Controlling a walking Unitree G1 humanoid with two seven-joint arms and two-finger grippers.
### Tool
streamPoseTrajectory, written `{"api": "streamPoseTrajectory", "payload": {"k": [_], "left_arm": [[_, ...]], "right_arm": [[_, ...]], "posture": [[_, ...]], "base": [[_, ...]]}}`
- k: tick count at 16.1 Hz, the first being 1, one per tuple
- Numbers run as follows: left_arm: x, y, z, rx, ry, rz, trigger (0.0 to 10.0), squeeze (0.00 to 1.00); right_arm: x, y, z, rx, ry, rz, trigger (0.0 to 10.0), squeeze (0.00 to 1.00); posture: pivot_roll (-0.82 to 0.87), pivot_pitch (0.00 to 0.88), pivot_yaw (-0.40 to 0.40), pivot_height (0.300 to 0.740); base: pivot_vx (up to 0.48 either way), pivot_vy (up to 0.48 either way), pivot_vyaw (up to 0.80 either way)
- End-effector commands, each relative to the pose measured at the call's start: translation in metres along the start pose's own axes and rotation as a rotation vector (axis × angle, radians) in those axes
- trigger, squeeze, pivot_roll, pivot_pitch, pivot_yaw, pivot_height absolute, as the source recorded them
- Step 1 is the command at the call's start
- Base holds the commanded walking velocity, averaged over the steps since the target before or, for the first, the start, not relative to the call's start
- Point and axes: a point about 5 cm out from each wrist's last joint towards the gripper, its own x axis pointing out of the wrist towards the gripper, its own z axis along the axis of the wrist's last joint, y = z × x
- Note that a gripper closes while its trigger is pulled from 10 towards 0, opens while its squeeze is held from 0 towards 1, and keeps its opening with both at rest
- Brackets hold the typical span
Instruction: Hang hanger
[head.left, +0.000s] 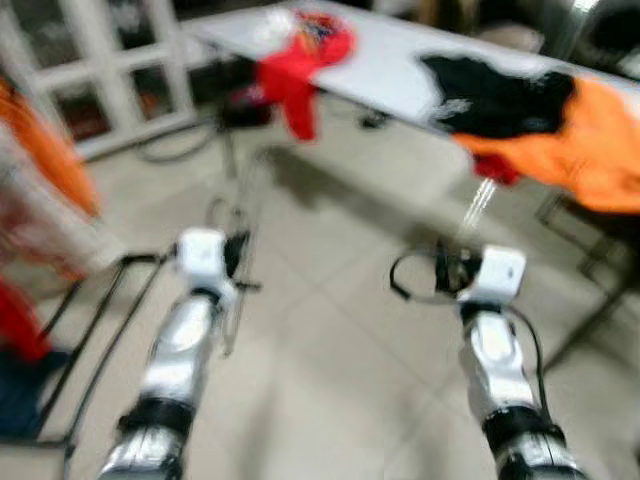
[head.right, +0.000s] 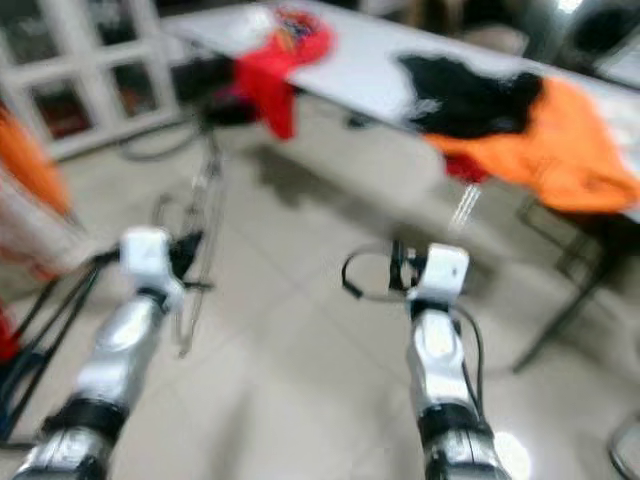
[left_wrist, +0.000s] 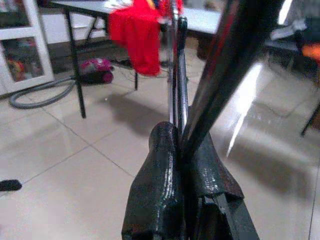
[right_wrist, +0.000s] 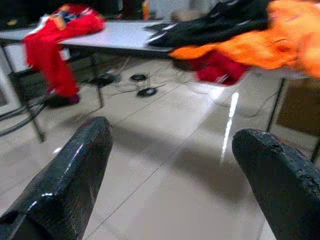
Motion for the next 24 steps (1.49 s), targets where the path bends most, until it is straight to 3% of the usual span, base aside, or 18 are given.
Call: {"api": "streamPoseTrajectory", "payload": {"k": [1,3,4,5,9,11,14,17,21,24], "left_arm": [[-0.022,0.001,-0.026,0.012,0.117,-0.013,10.0,0.0],[-0.05,0.001,-0.035,0.038,0.152,-0.072,10.0,0.0],[-0.054,0.001,-0.033,0.028,0.149,-0.081,10.0,0.0],[-0.046,0.005,-0.025,0.032,0.109,-0.06,10.0,0.0],[-0.02,-0.012,0.006,0.102,0.01,-0.121,10.0,0.0],[-0.017,-0.016,0.02,0.122,-0.026,-0.126,10.0,0.0],[-0.008,-0.019,0.036,0.088,-0.106,-0.07,10.0,0.0],[-0.006,-0.027,0.044,0.083,-0.141,-0.09,10.0,0.0],[-0.004,-0.032,0.062,0.086,-0.222,-0.099,10.0,0.0],[0.0,-0.034,0.068,0.104,-0.234,-0.114,10.0,0.0]], "right_arm": [[-0.017,-0.011,-0.018,-0.02,0.084,0.006,10.0,0.21],[-0.045,-0.019,-0.034,-0.046,0.143,0.032,10.0,0.21],[-0.054,-0.024,-0.039,-0.053,0.171,0.027,10.0,0.22],[-0.055,-0.026,-0.04,-0.071,0.179,0.038,10.0,0.21],[-0.033,-0.012,-0.023,-0.061,0.139,0.069,10.0,0.25],[-0.029,0.0,-0.012,-0.069,0.097,0.098,10.0,0.21],[-0.012,0.012,0.012,-0.087,-0.001,0.153,10.0,0.19],[-0.003,0.014,0.025,-0.068,-0.035,0.156,10.0,0.25],[0.006,0.028,0.057,-0.118,-0.179,0.201,10.0,0.2],[0.011,0.027,0.063,-0.117,-0.187,0.198,10.0,0.24]], "posture": [[-0.04,0.0,-0.015,0.74],[-0.03,0.0,-0.032,0.74],[-0.02,0.0,-0.039,0.74],[-0.02,0.0,-0.046,0.74],[-0.04,0.0,-0.047,0.74],[-0.05,0.0,-0.039,0.74],[-0.05,0.0,-0.031,0.74],[-0.04,0.0,-0.03,0.74],[-0.04,0.0,-0.035,0.74],[-0.04,0.0,-0.036,0.74]], "base": [[0.431,0.0,-0.77],[0.437,0.0,-0.77],[0.442,0.0,-0.77],[0.439,0.0,-0.78],[0.439,0.0,-0.79],[0.442,0.0,-0.75],[0.439,0.0,0.0],[0.439,0.0,0.29],[0.44,0.0,0.0],[0.439,0.0,0.2]]}}
